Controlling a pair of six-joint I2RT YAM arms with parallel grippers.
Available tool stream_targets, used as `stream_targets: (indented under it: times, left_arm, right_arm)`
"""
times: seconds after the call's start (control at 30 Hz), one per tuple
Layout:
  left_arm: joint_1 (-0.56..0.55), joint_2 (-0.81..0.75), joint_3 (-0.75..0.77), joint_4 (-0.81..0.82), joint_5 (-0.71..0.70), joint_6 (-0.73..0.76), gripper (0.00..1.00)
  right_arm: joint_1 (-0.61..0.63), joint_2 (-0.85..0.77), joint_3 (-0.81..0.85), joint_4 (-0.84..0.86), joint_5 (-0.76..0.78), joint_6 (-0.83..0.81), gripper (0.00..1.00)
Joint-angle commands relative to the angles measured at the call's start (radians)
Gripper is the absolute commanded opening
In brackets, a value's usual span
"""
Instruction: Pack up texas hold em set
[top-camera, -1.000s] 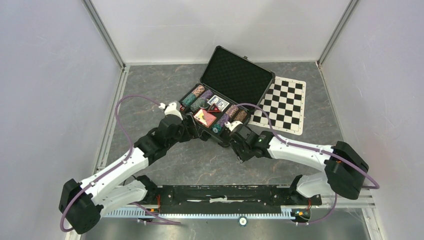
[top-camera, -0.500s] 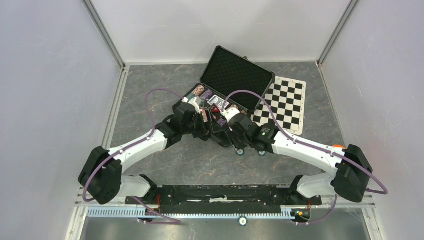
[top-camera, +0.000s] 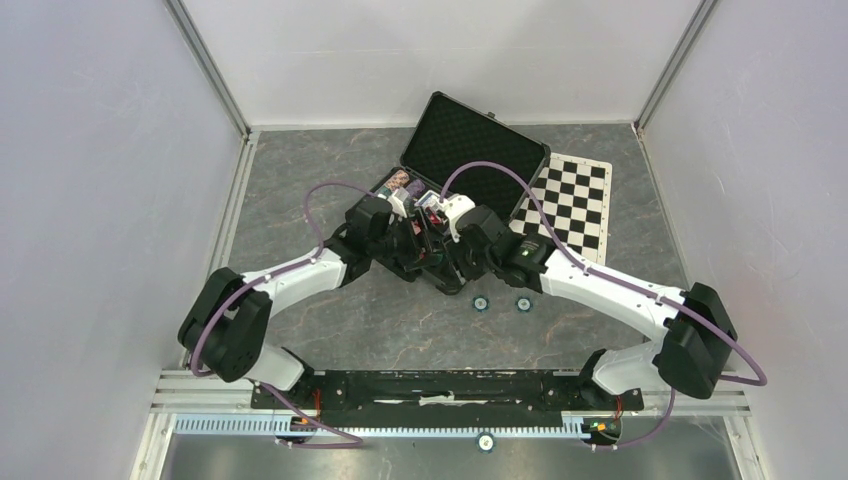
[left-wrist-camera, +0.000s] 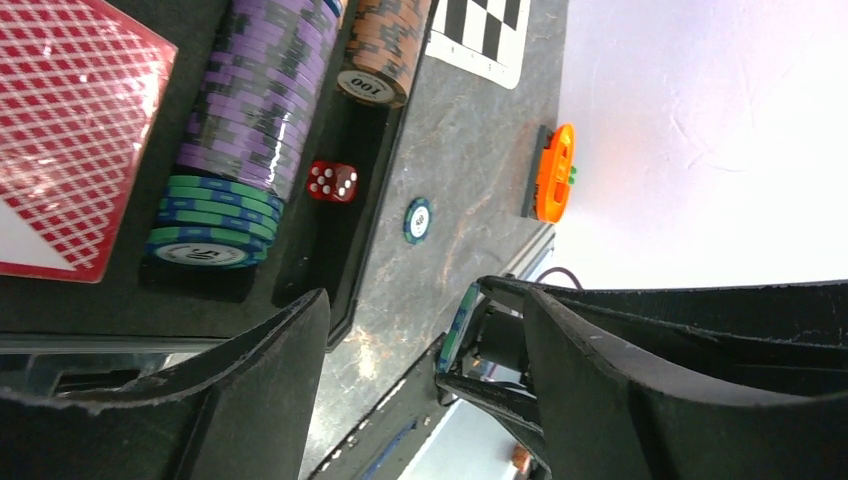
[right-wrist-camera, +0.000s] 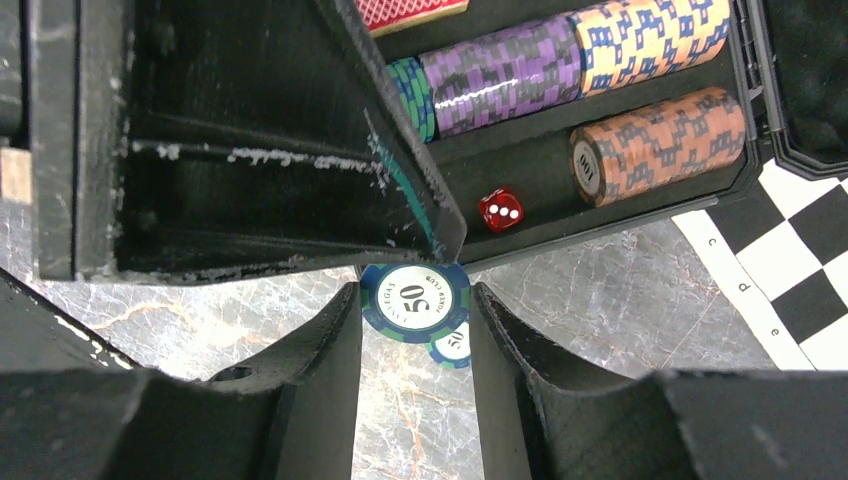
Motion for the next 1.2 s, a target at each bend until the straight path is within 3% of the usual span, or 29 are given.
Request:
stream_targets:
  times: [0.0, 0.43, 0.53, 0.6, 0.77, 0.9, 1.17]
  left_arm:
    - [0.006, 0.019, 0.021, 0.095, 0.077, -0.104, 0.75]
    - [0.006, 0.05, 0.012, 0.13, 0.093, -0.159, 0.49]
    - [0.006, 0.052, 0.005, 0.142, 0.091, -0.165, 0.26]
    - [0.007, 0.044, -0.005, 0.152, 0.075, -0.168, 0.02]
    - [0.006, -0.038, -0.023, 0.062, -0.054, -0.125, 0.02]
    - [0.003, -0.117, -0.028, -0.08, -0.213, -0.075, 0.02]
    - [-0.105, -0.217, 0.0, -0.376, -0.727, -0.144, 0.02]
  right_arm:
    - [-0.028, 0.006, 0.042, 0.068, -0.042, -0.021, 0.42]
    - [-0.049, 0.044, 0.093, 0.108, -0.111, -0.042, 0.41]
    - [-0.049, 0.052, 0.091, 0.124, -0.129, -0.044, 0.41]
    - [-0.049, 0.056, 0.081, 0.137, -0.144, -0.044, 0.43]
    - [-0.052, 0.025, 0.039, 0.142, -0.131, -0.044, 0.79]
    - [-0.066, -0.059, -0.033, 0.151, -0.092, -0.043, 0.83]
    - [-0.078, -0.234, -0.185, 0.197, 0.046, -0.03, 0.83]
